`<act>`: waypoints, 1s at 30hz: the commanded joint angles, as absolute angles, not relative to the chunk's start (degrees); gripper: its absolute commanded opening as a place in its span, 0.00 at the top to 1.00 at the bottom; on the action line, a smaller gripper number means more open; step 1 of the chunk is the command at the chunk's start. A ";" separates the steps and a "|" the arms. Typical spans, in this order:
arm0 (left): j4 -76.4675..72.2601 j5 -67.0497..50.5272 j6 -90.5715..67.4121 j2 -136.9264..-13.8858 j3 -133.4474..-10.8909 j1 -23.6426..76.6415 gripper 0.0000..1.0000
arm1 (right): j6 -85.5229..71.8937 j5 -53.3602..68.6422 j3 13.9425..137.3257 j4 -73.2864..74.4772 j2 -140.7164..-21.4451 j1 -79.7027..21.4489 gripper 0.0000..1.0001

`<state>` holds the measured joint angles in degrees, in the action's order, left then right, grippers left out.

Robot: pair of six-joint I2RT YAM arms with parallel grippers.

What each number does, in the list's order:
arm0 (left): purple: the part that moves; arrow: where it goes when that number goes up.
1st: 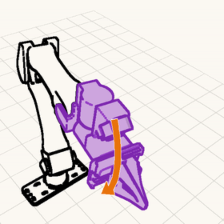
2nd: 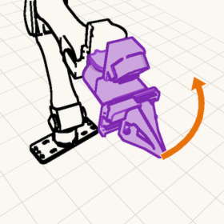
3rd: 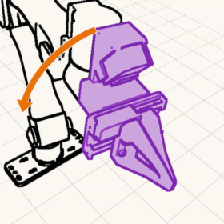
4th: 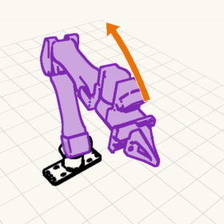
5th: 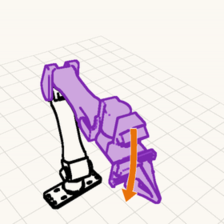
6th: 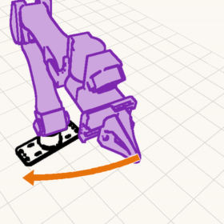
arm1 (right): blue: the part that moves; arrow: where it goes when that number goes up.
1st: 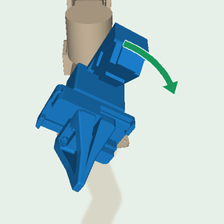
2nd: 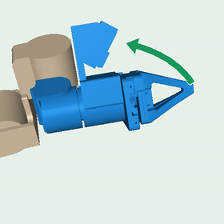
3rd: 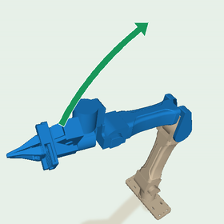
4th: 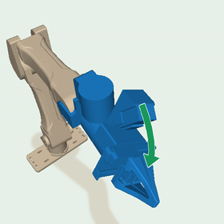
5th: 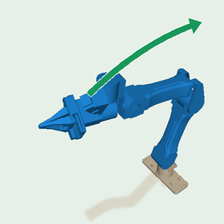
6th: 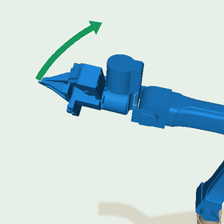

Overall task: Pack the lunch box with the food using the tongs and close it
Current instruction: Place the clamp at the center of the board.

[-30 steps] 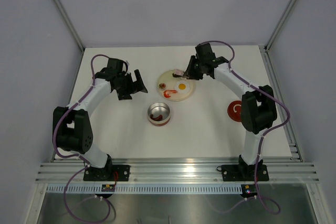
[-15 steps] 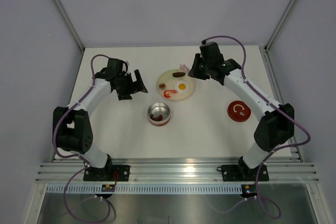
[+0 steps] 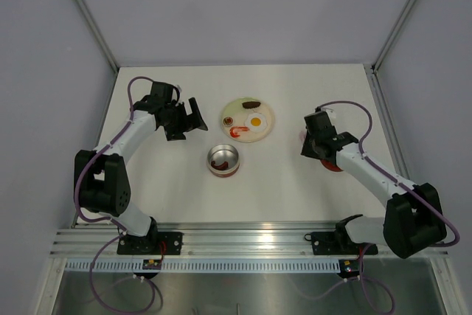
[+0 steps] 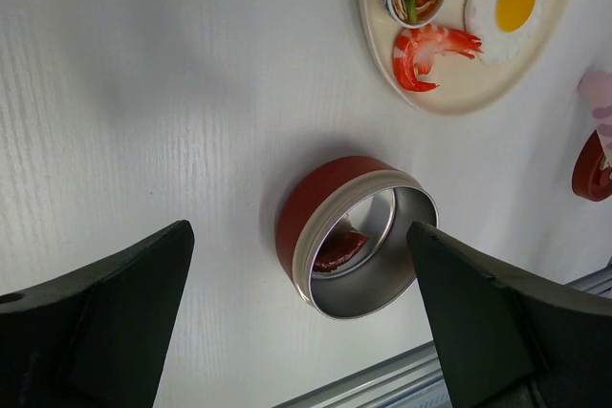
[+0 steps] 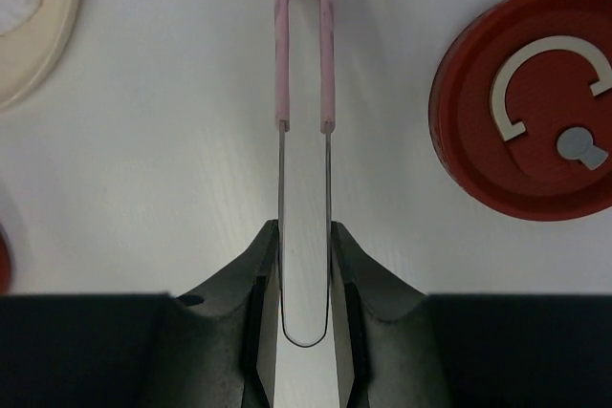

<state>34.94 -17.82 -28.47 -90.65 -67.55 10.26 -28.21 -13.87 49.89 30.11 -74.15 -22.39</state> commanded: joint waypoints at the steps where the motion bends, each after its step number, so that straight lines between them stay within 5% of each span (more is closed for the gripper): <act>1: 33.49 -19.07 -28.12 -90.53 -69.43 10.55 0.01 | -30.84 -13.80 46.85 22.24 -71.19 -23.46 1.00; 9: 33.31 -18.98 -28.48 -91.05 -69.17 10.99 0.01 | -34.01 -14.76 44.12 19.87 -78.83 -26.72 0.99; 24: 33.92 -18.72 -27.86 -90.61 -68.73 11.16 0.01 | -40.60 -17.93 48.43 22.68 -91.23 -30.23 0.43; 30: 34.10 -19.07 -27.60 -90.53 -69.17 11.08 0.01 | -40.78 -19.60 48.87 22.41 -91.14 -30.32 0.34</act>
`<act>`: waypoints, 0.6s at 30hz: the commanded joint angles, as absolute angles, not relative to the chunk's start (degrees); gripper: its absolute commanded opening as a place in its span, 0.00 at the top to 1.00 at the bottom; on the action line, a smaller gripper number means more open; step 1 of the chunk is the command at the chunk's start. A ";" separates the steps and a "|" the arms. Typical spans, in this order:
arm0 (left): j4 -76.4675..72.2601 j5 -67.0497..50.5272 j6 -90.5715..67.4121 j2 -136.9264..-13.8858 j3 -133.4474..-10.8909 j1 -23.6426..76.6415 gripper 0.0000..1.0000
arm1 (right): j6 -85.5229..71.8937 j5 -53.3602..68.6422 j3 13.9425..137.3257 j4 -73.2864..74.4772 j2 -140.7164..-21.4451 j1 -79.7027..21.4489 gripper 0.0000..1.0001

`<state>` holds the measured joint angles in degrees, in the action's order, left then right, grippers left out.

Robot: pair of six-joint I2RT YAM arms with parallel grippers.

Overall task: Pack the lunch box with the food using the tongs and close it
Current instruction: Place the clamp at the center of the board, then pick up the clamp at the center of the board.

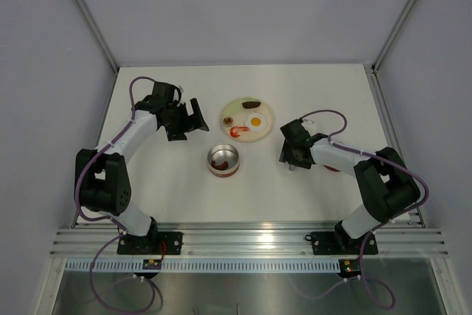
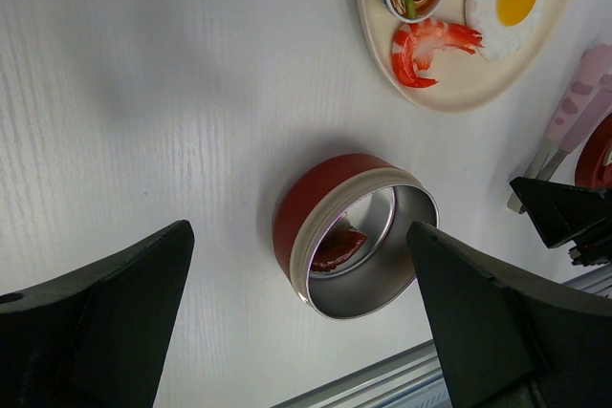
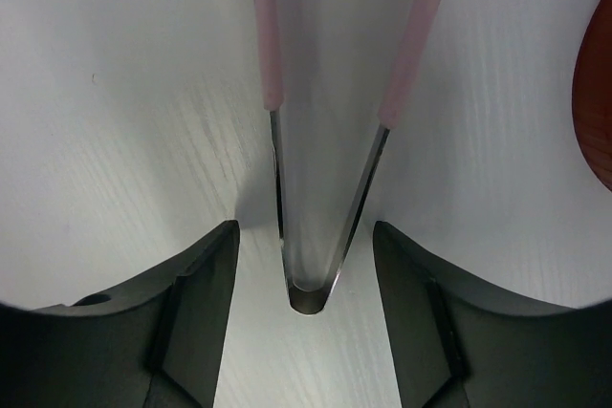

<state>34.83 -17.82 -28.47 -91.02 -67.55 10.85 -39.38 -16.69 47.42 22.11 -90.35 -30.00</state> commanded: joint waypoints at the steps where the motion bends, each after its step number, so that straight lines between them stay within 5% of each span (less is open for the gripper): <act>1: 34.01 -19.07 -27.68 -90.61 -69.26 11.07 0.01 | -40.78 -19.60 48.95 22.41 -91.49 -30.24 0.34; 18: 34.28 -18.72 -27.42 -90.44 -68.73 11.07 0.01 | -39.55 -21.36 49.75 18.20 -96.24 -30.15 0.43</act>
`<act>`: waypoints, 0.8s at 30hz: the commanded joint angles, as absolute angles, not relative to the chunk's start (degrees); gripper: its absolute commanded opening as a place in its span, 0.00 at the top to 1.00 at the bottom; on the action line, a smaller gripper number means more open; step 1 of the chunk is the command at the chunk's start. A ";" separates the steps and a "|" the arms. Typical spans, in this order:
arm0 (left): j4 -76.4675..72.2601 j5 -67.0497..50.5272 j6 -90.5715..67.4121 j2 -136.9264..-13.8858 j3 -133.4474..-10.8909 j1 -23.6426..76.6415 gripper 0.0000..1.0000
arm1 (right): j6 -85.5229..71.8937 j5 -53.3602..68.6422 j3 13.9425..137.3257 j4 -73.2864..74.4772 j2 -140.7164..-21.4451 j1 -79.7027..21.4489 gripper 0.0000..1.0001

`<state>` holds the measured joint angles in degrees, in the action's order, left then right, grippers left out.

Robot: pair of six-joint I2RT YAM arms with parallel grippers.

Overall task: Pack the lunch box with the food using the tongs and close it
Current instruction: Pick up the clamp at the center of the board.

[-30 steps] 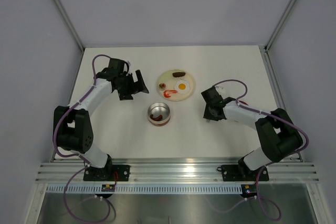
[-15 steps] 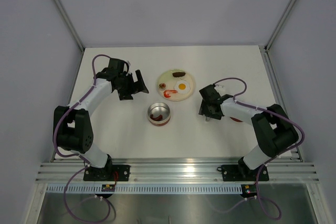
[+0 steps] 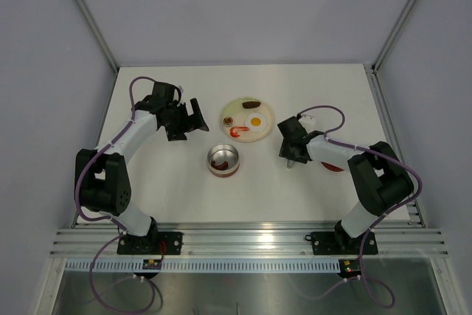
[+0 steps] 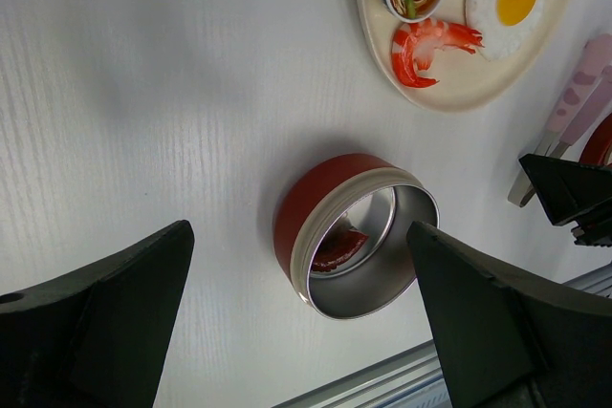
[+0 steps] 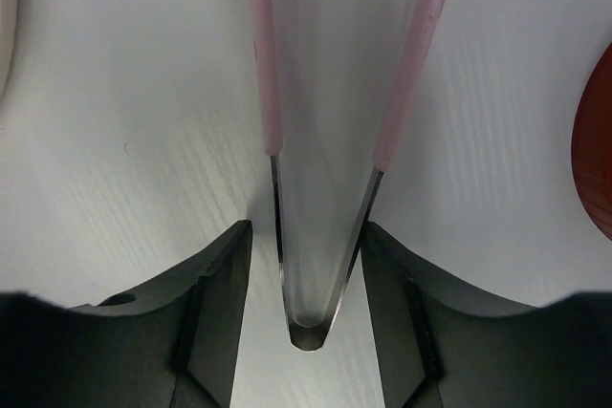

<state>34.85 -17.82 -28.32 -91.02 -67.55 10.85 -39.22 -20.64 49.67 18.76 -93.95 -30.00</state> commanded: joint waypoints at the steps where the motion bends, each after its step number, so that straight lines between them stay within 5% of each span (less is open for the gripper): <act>1: 34.28 -18.63 -27.42 -90.53 -68.64 11.07 0.01 | -39.46 -21.36 49.75 17.93 -96.68 -30.06 0.45; 10: 33.93 -18.90 -27.51 -90.61 -68.12 11.08 0.01 | -31.74 -15.82 49.57 10.37 -97.73 -29.88 0.69; 13: 33.75 -18.90 -27.51 -90.44 -68.03 11.07 0.01 | -30.41 -15.56 50.36 10.72 -98.17 -29.88 0.66; 17: 33.66 -18.81 -27.51 -90.62 -67.85 11.08 0.01 | -31.20 -17.31 50.45 11.60 -98.53 -29.88 0.42; 24: 33.75 -18.99 -27.33 -90.97 -68.20 11.07 0.01 | -32.26 -18.10 50.71 11.60 -100.45 -29.88 0.41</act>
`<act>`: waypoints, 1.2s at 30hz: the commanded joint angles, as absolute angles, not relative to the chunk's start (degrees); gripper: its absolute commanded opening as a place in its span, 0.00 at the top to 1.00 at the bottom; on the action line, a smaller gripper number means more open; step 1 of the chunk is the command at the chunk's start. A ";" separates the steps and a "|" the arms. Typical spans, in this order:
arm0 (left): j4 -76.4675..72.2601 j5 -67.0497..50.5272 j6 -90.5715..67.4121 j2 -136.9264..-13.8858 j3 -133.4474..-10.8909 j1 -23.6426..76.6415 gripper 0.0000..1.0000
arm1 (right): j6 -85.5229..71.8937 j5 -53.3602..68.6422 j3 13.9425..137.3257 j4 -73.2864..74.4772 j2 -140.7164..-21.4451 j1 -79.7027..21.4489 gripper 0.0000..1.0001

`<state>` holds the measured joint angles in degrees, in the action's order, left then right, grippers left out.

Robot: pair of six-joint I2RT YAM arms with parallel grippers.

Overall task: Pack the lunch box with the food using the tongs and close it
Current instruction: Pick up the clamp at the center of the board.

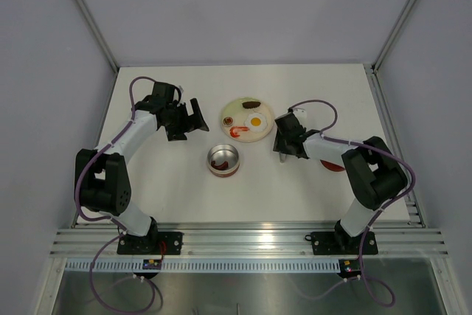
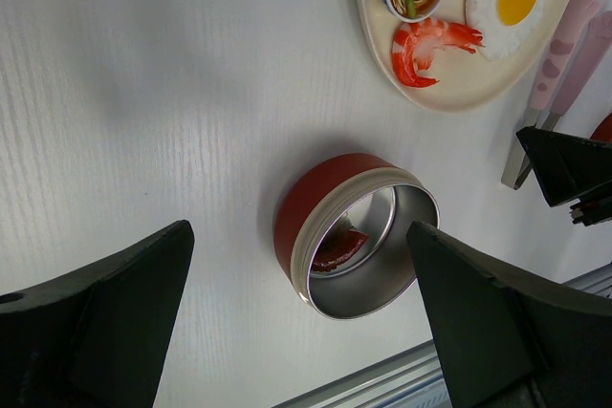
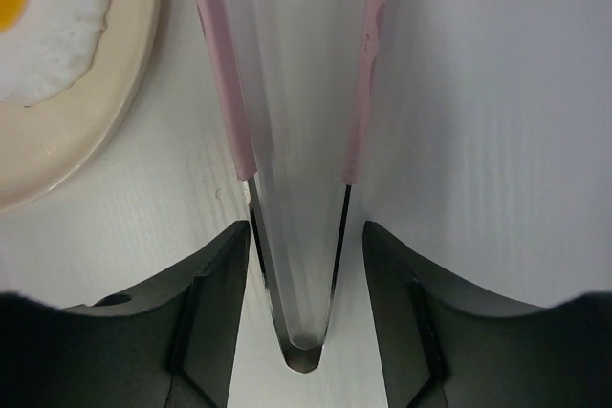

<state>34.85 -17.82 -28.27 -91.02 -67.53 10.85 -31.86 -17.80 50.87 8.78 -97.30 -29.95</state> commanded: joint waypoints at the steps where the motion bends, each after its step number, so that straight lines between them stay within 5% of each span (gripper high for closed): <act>1: 33.84 -18.90 -27.33 -90.97 -68.20 11.16 0.01 | -32.17 -18.11 50.89 11.60 -100.63 -29.88 0.41; 6: 33.84 -18.98 -27.25 -91.14 -68.12 11.08 0.01 | -32.17 -17.58 51.59 11.34 -101.86 -29.88 0.46; 14: 34.01 -18.90 -27.16 -90.70 -68.11 11.16 0.01 | -31.12 -18.80 52.73 17.66 -96.52 -29.62 0.87; 17: 34.45 -18.46 -26.81 -90.44 -68.29 11.07 0.01 | -27.78 -16.45 53.96 22.22 -91.68 -27.96 0.94; 23: 34.37 -18.54 -26.81 -90.09 -68.99 11.16 0.01 | -15.92 -6.17 65.63 36.46 -89.56 -24.43 0.97; 36: 34.63 -18.02 -27.07 -89.03 -68.38 11.16 0.01 | -6.06 8.87 101.49 56.42 -109.48 -23.38 1.00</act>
